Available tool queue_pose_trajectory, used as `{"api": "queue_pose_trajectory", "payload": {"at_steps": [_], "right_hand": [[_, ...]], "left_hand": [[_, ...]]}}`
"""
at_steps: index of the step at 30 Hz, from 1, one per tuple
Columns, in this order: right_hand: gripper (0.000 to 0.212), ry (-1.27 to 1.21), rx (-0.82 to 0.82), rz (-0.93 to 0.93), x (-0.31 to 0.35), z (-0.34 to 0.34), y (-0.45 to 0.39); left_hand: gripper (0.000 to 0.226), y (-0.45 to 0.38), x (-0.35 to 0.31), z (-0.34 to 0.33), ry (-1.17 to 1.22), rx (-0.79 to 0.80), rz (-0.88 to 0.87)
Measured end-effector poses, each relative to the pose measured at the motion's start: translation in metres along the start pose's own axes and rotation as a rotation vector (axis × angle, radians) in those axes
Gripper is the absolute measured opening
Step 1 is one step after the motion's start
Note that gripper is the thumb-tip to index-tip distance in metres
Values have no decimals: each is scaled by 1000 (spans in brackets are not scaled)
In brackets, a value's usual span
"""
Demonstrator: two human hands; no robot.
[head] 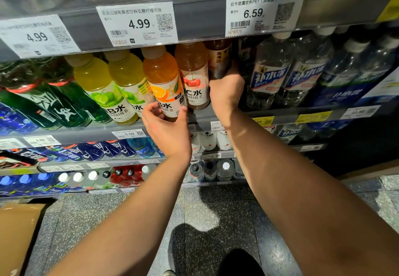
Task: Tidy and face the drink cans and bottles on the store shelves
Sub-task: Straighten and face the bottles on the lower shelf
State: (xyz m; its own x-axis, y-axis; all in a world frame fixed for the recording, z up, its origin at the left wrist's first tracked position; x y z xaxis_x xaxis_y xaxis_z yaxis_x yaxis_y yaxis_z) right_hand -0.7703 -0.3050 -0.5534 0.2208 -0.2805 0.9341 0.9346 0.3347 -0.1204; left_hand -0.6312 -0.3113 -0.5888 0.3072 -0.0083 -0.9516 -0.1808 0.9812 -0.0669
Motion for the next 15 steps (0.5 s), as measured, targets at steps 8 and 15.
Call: {"api": "queue_pose_trajectory", "payload": {"at_steps": [8, 15], "right_hand": [[37, 120, 33, 63, -5, 8, 0], [47, 176, 12, 97, -10, 23, 10]], "left_hand": [[56, 1, -1, 6, -6, 20, 0], [59, 2, -7, 8, -34, 86, 38]]}}
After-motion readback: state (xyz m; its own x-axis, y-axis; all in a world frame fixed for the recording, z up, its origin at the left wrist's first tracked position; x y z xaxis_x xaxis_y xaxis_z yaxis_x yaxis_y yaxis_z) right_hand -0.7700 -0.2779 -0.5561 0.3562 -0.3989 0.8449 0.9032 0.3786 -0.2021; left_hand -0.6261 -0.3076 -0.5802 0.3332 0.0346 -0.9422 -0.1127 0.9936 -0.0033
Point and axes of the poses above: each hand's wrist, its own y-axis away from the middle knuckle, its own z-axis out of the back of the hand, x = y × z, the point moved 1 cm from there along -y, towards the middle knuckle, and after that the axes turned 7 degrees about z, right-handed, at the moved point
